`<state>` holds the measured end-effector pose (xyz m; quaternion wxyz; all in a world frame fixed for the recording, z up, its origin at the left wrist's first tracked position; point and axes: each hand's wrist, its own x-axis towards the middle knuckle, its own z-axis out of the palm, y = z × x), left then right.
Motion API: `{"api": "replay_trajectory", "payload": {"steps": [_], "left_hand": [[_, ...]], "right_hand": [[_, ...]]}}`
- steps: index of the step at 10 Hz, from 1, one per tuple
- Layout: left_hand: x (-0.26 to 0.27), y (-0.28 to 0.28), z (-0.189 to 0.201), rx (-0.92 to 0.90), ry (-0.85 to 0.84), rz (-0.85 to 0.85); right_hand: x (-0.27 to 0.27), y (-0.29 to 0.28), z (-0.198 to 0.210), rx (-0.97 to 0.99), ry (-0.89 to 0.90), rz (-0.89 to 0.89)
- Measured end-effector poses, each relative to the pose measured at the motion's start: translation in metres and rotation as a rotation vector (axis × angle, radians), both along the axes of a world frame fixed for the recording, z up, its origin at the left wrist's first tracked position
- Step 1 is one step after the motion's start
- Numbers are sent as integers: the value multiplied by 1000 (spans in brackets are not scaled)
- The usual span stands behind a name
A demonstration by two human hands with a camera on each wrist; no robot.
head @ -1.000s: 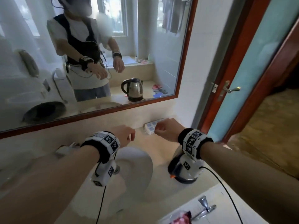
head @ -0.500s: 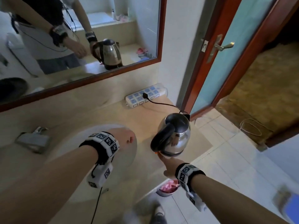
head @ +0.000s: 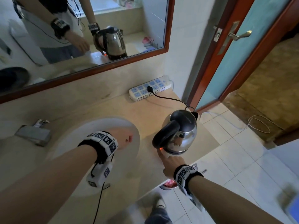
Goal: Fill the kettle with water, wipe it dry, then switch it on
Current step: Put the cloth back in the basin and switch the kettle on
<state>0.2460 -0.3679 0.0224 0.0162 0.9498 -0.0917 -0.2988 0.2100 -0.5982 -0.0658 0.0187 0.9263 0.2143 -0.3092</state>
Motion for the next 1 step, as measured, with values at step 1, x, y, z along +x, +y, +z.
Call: {"api": "replay_trajectory", "payload": {"steps": [1], "left_hand": [[-2, -1, 8, -7, -25, 26]], "right_hand": [[-1, 9, -1, -5, -37, -12]]}}
